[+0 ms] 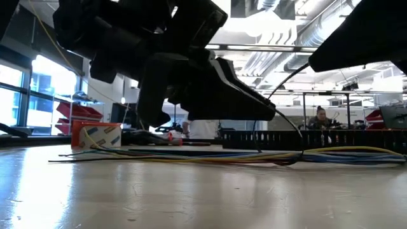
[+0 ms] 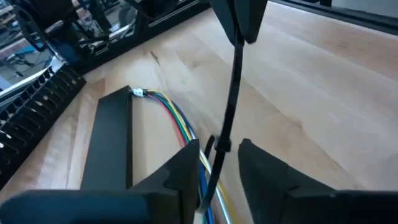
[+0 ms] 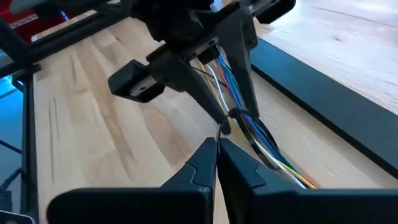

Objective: Ziptie cables
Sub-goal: Wrap the colored cables with the black zip tie

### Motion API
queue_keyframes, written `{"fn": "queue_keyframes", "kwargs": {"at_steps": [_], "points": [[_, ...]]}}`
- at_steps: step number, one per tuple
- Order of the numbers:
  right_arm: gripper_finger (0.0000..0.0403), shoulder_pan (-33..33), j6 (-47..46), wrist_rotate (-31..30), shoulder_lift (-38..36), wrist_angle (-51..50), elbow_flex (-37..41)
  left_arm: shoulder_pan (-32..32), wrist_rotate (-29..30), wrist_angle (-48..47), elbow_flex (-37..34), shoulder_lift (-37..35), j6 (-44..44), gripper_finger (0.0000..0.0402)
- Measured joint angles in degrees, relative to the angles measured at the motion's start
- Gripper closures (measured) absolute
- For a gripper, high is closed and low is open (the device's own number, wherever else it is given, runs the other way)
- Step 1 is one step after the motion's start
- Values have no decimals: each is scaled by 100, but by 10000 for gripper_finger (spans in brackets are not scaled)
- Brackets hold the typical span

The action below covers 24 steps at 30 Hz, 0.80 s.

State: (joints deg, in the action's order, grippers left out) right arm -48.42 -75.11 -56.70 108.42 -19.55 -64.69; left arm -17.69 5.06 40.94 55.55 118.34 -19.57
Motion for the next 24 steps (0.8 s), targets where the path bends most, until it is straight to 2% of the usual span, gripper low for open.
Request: {"fn": "queue_keyframes", "kwargs": {"at_steps": [12, 19, 24], "points": [[403, -88, -454, 94, 0, -482, 0, 0, -2, 98, 0, 0, 167, 396], [389, -84, -461, 1010, 0, -1095, -2, 0, -157, 258, 4, 0, 398, 401], [311, -113, -186, 2293, -14, -1539, -2, 6, -198, 106, 4, 0, 636, 401]]}}
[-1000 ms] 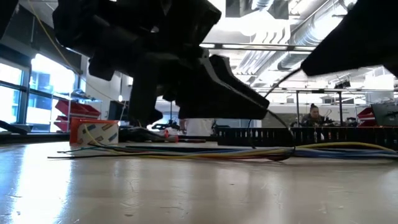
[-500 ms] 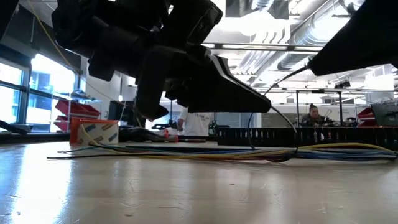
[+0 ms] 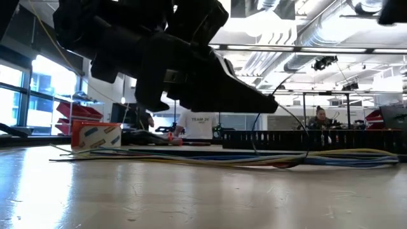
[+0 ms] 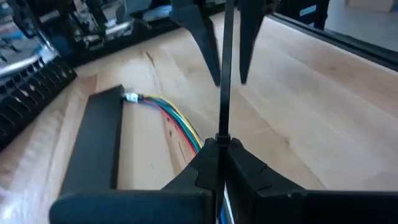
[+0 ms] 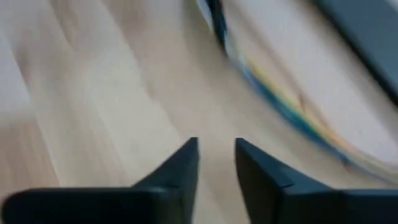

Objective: Ziptie cables
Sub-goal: Wrap the colored cables with the black zip tie

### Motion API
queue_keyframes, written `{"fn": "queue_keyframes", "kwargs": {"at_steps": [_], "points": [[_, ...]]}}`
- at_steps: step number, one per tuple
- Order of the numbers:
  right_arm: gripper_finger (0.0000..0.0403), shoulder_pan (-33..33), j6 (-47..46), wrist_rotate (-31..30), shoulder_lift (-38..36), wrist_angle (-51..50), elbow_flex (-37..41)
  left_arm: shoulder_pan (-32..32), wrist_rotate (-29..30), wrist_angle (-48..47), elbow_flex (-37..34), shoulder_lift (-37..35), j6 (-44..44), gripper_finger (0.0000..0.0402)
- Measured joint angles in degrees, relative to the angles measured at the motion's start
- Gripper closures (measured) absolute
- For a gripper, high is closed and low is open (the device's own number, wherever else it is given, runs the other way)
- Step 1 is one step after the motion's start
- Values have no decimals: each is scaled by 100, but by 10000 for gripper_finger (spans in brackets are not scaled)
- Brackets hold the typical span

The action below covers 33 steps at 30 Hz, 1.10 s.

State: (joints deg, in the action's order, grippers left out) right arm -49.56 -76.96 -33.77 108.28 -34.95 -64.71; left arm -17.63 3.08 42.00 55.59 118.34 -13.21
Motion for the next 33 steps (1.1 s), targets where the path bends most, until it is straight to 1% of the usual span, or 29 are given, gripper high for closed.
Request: {"fn": "queue_keyframes", "kwargs": {"at_steps": [2, 3, 4, 5, 7, 10, 13, 15, 17, 19, 23, 28, 31, 33], "points": [[272, -18, 288, 551, -7, -312, -62, 11, -2, -103, 1, -2, 95, 401], [254, -33, 488, 726, -8, -425, -132, 14, -2, -216, 28, -2, 117, 401], [236, -53, 703, 786, -8, -534, -220, 16, -1, -415, 100, -2, 117, 401], [220, -75, 945, 714, -15, -611, -308, 16, 7, -688, 218, -2, 113, 401], [195, -130, 1474, 252, -19, -664, -539, 16, 25, -1310, 540, -2, 46, 401], [177, -226, 2202, -813, -22, -656, -966, 13, 46, -1964, 1072, 62, -206, 401], [176, -327, 2891, -1738, -27, -582, -1397, 18, -47, -2314, 1442, 171, -409, 401], [181, -381, 3026, -2093, -33, -556, -1580, 35, -67, -2381, 1588, 241, -541, 401], [186, -392, 2902, -2135, -38, -590, -1615, 47, -126, -2393, 1694, 297, -647, 401], [193, -386, 2634, -2099, -38, -645, -1476, 50, -182, -2383, 1798, 363, -728, 401], [203, -374, 2422, -2123, -34, -117, -837, 48, -203, -2412, 1964, 531, -763, 402], [216, -206, 1557, -2132, -30, 86, -189, 46, -250, -2482, 1996, 581, -839, 402], [230, -133, 1665, -2123, -30, 381, -2, 50, -247, -2474, 1996, 586, -839, 401], [242, -86, 1904, -1957, -30, 564, 52, 73, -248, -2454, 1996, 588, -844, 401]]}}
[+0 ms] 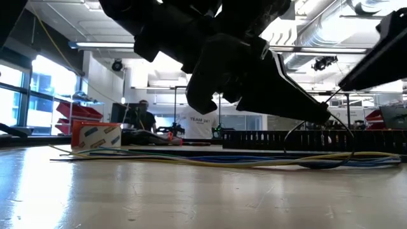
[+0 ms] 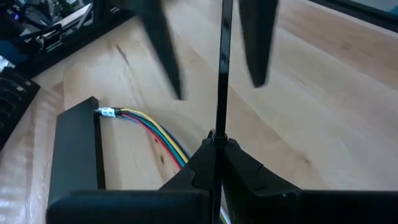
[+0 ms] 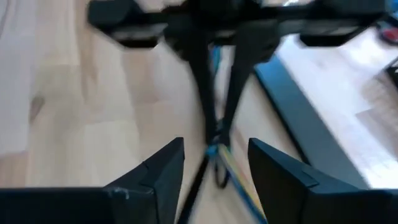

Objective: Ziptie cables
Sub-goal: Wrap the colored cables with the black zip tie

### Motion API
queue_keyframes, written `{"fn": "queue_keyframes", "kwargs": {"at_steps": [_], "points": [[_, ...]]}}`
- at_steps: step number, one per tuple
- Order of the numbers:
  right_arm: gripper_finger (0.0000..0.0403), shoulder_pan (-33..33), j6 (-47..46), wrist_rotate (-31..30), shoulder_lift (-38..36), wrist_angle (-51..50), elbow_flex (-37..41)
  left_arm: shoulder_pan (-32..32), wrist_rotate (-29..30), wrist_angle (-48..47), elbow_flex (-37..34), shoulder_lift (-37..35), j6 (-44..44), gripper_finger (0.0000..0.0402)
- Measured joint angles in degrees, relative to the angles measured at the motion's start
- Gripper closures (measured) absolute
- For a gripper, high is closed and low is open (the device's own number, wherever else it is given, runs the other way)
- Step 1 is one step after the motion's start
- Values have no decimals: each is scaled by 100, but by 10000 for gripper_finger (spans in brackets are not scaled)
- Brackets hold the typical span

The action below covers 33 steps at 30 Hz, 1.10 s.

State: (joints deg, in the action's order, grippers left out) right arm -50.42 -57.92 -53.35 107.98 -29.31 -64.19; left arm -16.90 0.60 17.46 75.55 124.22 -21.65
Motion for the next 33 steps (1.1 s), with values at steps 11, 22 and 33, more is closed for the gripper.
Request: {"fn": "queue_keyframes", "kwargs": {"at_steps": [11, 22, 33], "points": [[310, 277, 690, 281, 2, 977, 330, 2, 2, -12, 0, 0, 16, 401], [398, 237, 581, 51, 2, 986, 320, -1, -2, -24, 0, 0, 41, 393], [403, -368, -823, -1263, 5, 794, 315, 8, -441, 355, -2, -33, 152, 282]]}}
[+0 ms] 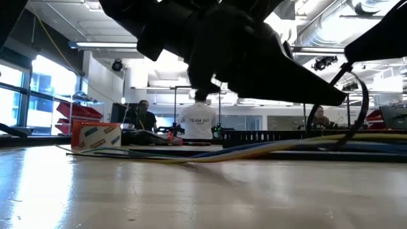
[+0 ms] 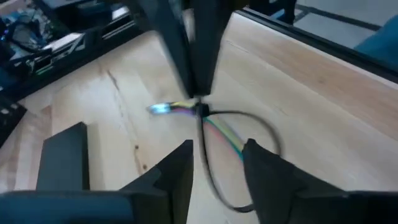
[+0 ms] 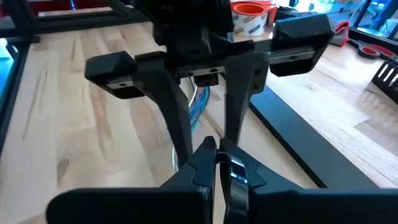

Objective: Ziptie cables
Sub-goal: Wrap the colored cables with the black zip tie

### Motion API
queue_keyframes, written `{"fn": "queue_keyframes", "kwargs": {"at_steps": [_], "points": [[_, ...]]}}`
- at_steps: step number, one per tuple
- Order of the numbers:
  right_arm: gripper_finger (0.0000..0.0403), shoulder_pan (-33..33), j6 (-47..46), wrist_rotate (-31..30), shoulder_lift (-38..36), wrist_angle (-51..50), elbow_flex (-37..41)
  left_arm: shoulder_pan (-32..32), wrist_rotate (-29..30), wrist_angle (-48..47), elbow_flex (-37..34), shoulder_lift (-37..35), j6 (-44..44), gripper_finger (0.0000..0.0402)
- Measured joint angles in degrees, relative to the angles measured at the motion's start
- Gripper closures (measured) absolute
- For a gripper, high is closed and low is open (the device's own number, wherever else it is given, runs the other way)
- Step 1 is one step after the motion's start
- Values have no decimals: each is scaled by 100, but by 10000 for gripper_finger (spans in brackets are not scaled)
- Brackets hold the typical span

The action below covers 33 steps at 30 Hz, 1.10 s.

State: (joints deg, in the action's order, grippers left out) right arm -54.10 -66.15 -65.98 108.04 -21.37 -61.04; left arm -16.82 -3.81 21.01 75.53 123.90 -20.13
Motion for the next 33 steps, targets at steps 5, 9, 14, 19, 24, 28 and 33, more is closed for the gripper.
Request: {"fn": "queue_keyframes", "kwargs": {"at_steps": [5, 9, 14, 19, 24, 28, 33], "points": [[403, -31, 22, -17, 1, 37, 0, 37, -167, 536, -4, -2, 249, 274], [403, -34, 166, 35, 1, 46, 0, 72, -239, 641, -81, 0, 307, 281], [403, -34, 250, 84, 1, 64, 0, 200, -1073, 601, -81, 0, 401, 295], [403, -34, 547, 109, 1, 172, 0, 322, -1437, 750, -81, 0, 589, 311], [403, -32, 938, 120, 1, 354, 0, 374, -1559, 777, -81, 0, 661, 319], [403, -31, 977, 123, 1, 369, 0, 374, -1847, 809, -81, 0, 659, 319], [403, -34, 1182, 132, 1, 483, 0, 369, -1847, 845, -81, 0, 620, 322]]}}
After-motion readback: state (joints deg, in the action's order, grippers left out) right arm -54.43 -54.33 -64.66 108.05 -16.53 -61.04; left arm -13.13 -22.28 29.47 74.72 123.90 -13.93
